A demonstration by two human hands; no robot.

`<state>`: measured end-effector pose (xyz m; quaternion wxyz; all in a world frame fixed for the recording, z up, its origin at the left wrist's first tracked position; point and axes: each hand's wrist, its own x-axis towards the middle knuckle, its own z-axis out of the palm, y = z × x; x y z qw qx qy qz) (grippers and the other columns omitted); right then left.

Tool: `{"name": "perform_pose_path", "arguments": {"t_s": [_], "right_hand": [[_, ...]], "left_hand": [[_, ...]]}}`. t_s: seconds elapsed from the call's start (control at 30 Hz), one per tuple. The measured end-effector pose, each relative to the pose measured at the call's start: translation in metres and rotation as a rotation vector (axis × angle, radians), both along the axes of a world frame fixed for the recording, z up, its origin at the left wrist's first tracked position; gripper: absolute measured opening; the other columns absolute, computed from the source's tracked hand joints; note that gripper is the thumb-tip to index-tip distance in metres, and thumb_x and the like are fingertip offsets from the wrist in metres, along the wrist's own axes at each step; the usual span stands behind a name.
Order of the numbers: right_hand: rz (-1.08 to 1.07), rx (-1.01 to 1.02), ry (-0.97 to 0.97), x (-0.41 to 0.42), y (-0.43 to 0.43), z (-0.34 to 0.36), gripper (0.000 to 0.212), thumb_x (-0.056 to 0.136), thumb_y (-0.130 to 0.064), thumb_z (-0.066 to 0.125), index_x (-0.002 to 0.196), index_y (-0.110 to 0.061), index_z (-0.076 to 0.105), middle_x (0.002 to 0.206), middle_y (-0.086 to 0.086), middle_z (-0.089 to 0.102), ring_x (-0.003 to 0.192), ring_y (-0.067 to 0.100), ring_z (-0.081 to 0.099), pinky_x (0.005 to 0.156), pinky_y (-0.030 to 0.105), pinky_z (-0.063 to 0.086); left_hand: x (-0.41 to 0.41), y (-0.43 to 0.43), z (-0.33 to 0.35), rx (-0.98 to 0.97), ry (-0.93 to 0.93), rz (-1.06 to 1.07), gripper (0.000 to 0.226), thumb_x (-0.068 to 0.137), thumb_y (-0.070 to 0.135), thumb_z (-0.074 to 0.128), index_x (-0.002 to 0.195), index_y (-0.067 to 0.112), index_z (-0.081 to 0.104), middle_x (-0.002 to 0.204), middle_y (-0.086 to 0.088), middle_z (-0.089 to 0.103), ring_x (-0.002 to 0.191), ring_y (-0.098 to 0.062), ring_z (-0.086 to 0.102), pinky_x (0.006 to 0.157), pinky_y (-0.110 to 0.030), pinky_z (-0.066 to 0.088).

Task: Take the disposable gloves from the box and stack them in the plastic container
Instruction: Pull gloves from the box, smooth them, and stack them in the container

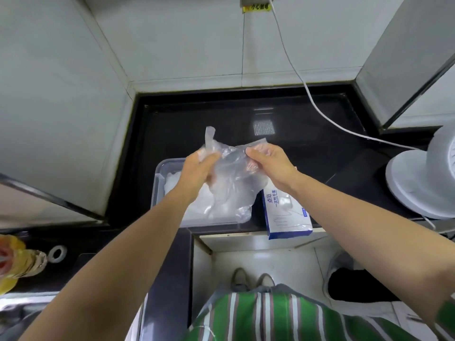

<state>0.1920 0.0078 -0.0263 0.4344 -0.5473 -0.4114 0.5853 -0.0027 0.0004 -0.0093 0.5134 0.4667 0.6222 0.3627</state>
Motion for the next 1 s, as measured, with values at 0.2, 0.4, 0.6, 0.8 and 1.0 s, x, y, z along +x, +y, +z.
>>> {"name": "perform_pose_path", "arguments": {"t_s": [0.2,0.4,0.6,0.8,1.0], "right_hand": [[-0.085,0.075,-0.213,-0.044,0.0,-0.005,0.027,0.092,-0.015,0.063,0.068,-0.013,0.053,0.065,-0.001,0.055,0.059,0.009,0.053,0.058,0.023,0.046],[-0.072,0.048,-0.406,-0.064,-0.011,-0.015,0.017,0.098,-0.019,0.05,0.082,-0.014,0.054,0.065,0.005,0.056,0.047,0.01,0.049,0.036,0.021,0.039],[-0.095,0.071,-0.615,-0.067,-0.009,-0.03,0.01,0.102,-0.017,0.046,0.103,-0.009,0.053,0.083,0.006,0.059,0.074,0.023,0.06,0.062,0.041,0.057],[-0.184,0.339,-0.665,-0.064,-0.006,-0.013,0.02,0.096,-0.015,0.057,0.116,-0.015,0.054,0.091,-0.001,0.054,0.072,0.004,0.05,0.07,0.02,0.044],[0.408,0.262,-0.729,-0.092,-0.011,-0.027,0.016,0.095,-0.005,0.057,0.104,-0.014,0.066,0.102,0.005,0.062,0.086,0.015,0.06,0.075,0.018,0.043]], "left_hand": [[-0.031,-0.009,-0.008,-0.24,-0.347,0.067,0.011,0.093,0.019,0.066,0.098,0.009,0.069,0.089,-0.005,0.072,0.088,-0.019,0.071,0.08,-0.03,0.058],[-0.051,-0.007,-0.023,0.021,0.242,0.169,0.015,0.097,0.022,0.055,0.091,0.01,0.059,0.072,-0.005,0.046,0.06,-0.013,0.041,0.047,-0.021,0.034],[-0.068,-0.015,-0.04,0.142,0.857,-0.018,0.025,0.105,0.03,0.036,0.106,0.01,0.05,0.073,-0.006,0.055,0.058,-0.016,0.052,0.048,-0.025,0.037],[-0.061,-0.015,-0.047,0.163,1.118,-0.253,0.028,0.102,0.019,0.046,0.128,0.007,0.044,0.102,-0.012,0.067,0.083,-0.024,0.069,0.068,-0.028,0.055],[-0.055,-0.013,-0.063,0.06,1.074,-0.267,0.029,0.103,0.018,0.043,0.13,0.01,0.045,0.096,-0.01,0.065,0.07,-0.019,0.057,0.055,-0.023,0.039]]}}
